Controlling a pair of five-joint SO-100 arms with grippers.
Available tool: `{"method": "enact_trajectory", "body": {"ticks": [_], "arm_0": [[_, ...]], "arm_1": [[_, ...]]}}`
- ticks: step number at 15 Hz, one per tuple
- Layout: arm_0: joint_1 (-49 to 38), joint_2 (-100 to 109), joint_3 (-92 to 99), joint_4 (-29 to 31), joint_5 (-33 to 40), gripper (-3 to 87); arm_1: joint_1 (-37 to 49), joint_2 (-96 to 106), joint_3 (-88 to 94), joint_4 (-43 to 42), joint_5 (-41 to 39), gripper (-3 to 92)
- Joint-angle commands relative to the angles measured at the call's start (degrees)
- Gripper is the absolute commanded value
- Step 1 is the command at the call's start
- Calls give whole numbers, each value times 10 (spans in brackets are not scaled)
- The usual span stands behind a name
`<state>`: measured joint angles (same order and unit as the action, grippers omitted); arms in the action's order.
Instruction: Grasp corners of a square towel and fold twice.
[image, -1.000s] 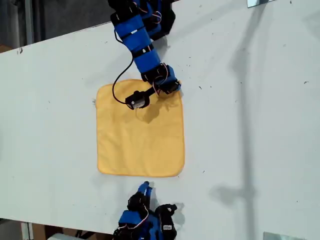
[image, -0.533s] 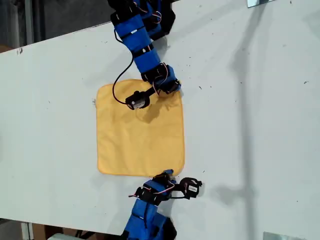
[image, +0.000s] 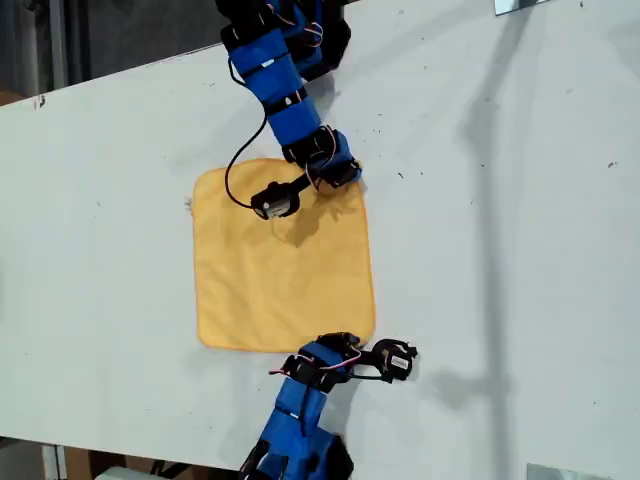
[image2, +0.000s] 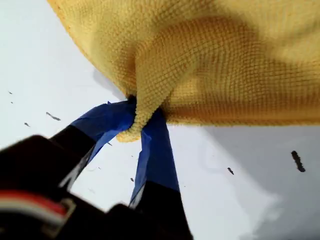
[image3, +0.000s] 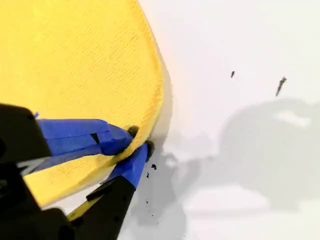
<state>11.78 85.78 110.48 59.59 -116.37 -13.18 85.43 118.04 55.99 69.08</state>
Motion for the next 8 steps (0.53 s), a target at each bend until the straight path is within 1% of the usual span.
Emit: {"method": "enact_trajectory", "body": {"ticks": [1,2,3,5,7,8], "arm_0": [[-9,-15,-134,83,71,-28],[-19,-16,-164,98,110,-28],[-27,-16,-205,129,144,-28],[-42,-10,-294,197,218,-28],[-81,35,-308,245,265,-28],[-106,70,-295,259,289,-28]], "arm_1": [[8,25,-2,16,-5,-1],[15,45,-18,44,-7,-1],[24,73,-35,86,-11,-1],[60,173,-35,141,-29,-1],[119,271,-14,155,-67,-1],[152,294,-14,159,-91,-1]]}}
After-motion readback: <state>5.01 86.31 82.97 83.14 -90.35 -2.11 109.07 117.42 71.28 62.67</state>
